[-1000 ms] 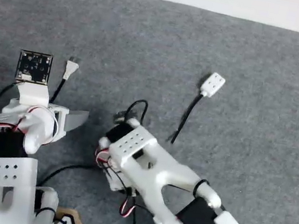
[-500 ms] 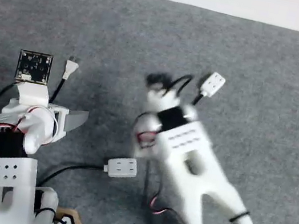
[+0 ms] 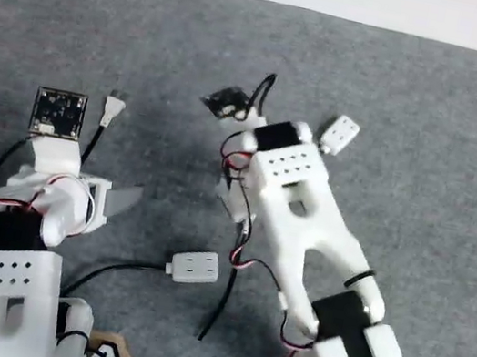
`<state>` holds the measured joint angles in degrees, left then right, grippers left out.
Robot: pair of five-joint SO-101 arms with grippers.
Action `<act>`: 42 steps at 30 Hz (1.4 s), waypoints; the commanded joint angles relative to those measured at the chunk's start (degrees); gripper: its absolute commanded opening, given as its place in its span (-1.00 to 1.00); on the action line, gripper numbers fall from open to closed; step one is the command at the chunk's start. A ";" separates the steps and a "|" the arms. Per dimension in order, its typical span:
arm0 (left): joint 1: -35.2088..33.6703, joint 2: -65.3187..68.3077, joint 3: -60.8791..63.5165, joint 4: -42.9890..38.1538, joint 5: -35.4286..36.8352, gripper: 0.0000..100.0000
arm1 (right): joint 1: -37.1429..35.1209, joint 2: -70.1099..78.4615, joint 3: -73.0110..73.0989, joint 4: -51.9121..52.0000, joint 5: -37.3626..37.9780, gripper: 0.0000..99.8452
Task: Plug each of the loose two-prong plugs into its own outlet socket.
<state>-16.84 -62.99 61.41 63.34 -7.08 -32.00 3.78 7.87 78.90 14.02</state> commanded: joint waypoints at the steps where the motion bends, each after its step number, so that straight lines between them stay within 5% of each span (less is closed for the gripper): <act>1: -0.31 0.13 1.89 -4.40 -0.44 -0.18 | -2.24 -5.05 9.01 -9.36 -6.24 -0.68; 9: 0.13 0.13 3.21 -4.92 -0.26 -0.18 | -3.91 -17.27 34.95 -33.27 -23.38 -0.68; 24: 1.27 0.13 3.30 -4.92 -0.26 -0.18 | 0.22 -6.81 35.30 -40.57 -23.82 -0.68; 29: 1.27 0.13 3.74 -4.92 -0.26 -0.18 | 2.07 -9.71 33.45 -35.56 -23.65 -1.00; 33: 1.36 0.13 4.18 -5.19 -0.26 -0.18 | 5.41 -9.19 32.31 -34.86 -23.47 -0.94; 42: 1.36 0.13 4.18 -5.19 -0.26 -0.18 | 4.35 -8.31 10.15 -8.84 1.85 -0.99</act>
<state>-16.31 -62.99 65.89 59.38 -7.08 -26.20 -4.04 31.16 60.00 7.60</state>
